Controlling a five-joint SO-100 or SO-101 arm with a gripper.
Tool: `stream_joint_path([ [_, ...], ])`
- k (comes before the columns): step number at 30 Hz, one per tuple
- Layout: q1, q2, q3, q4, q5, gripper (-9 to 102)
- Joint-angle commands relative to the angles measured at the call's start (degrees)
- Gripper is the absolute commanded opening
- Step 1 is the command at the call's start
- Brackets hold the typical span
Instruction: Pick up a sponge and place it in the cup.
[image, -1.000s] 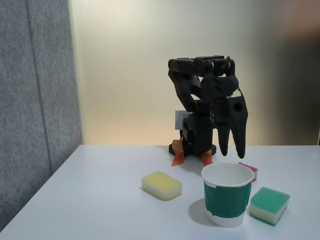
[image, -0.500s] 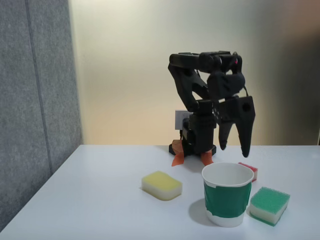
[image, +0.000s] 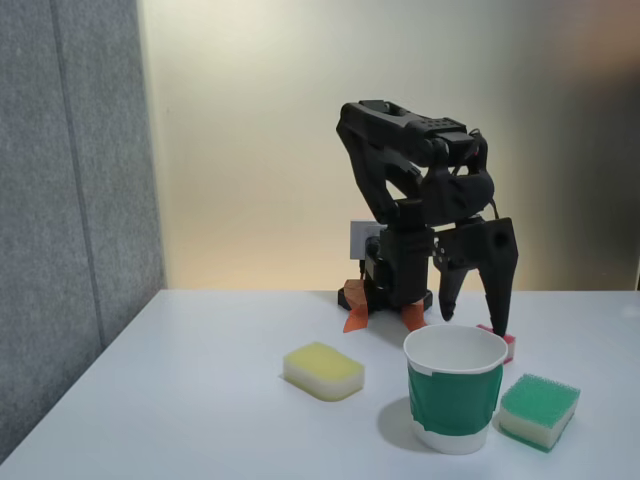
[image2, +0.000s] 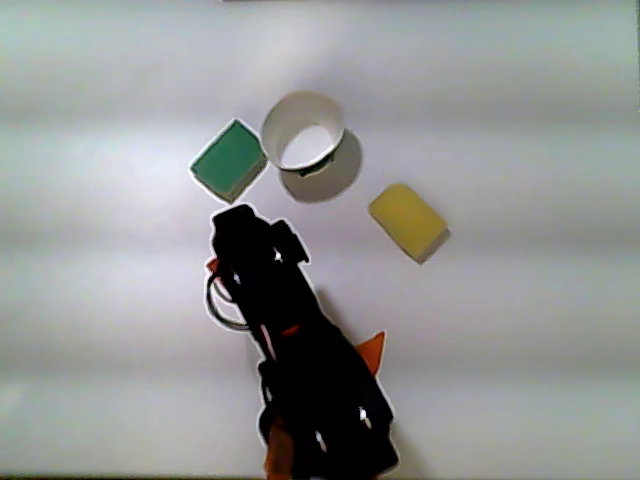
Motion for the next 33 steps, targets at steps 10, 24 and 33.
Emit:
stream_joint_path([
  [10,-3.7,-6.9,2.9,-6.6,-1.6,40],
  [24,-5.3,-10.6,8.4,-15.0,0.4,0],
  [33,-5.0,-10.6,5.5,-9.2,-0.8,0],
])
